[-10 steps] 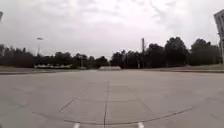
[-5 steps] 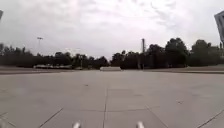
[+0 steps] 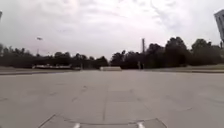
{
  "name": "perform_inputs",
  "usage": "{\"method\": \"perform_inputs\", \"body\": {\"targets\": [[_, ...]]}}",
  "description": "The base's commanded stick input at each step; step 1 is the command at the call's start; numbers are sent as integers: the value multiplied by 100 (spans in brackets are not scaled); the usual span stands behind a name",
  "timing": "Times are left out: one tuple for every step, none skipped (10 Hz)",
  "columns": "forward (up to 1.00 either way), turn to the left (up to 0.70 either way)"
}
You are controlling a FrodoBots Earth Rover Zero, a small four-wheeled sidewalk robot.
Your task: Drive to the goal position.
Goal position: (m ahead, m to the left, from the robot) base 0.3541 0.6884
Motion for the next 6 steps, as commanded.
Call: {"method": "perform_inputs", "body": {"targets": [[85,0],[85,0],[85,0],[85,0],[85,0],[85,0]]}}
